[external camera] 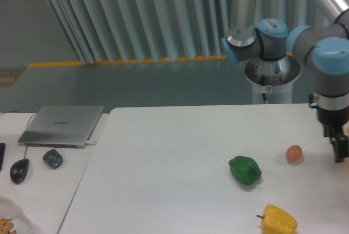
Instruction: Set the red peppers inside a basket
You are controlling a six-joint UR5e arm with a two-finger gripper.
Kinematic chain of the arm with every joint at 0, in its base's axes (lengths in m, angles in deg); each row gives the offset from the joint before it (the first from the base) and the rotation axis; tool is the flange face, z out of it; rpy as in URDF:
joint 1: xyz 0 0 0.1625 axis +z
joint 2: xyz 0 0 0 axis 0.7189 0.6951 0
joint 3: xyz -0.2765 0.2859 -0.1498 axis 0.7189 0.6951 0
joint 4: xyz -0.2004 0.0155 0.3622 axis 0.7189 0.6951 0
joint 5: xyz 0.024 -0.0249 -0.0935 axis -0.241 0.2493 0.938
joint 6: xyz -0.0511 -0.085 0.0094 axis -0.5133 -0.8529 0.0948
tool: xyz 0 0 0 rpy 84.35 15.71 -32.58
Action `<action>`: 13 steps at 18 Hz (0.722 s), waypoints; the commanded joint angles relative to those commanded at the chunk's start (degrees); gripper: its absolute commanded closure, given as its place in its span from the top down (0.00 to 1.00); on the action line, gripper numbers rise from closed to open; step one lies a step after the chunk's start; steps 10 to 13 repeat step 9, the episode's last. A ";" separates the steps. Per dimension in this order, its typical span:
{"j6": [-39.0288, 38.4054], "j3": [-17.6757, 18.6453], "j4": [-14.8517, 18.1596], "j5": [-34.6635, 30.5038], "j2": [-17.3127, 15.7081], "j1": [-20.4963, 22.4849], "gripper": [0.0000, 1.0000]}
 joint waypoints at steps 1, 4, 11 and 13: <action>-0.09 0.00 1.06 0.00 -0.35 -0.44 1.00; 0.00 0.09 3.52 0.17 -0.71 -1.68 1.00; -4.04 0.35 3.00 4.74 -0.71 -2.47 1.00; -4.04 0.35 3.00 4.74 -0.71 -2.47 1.00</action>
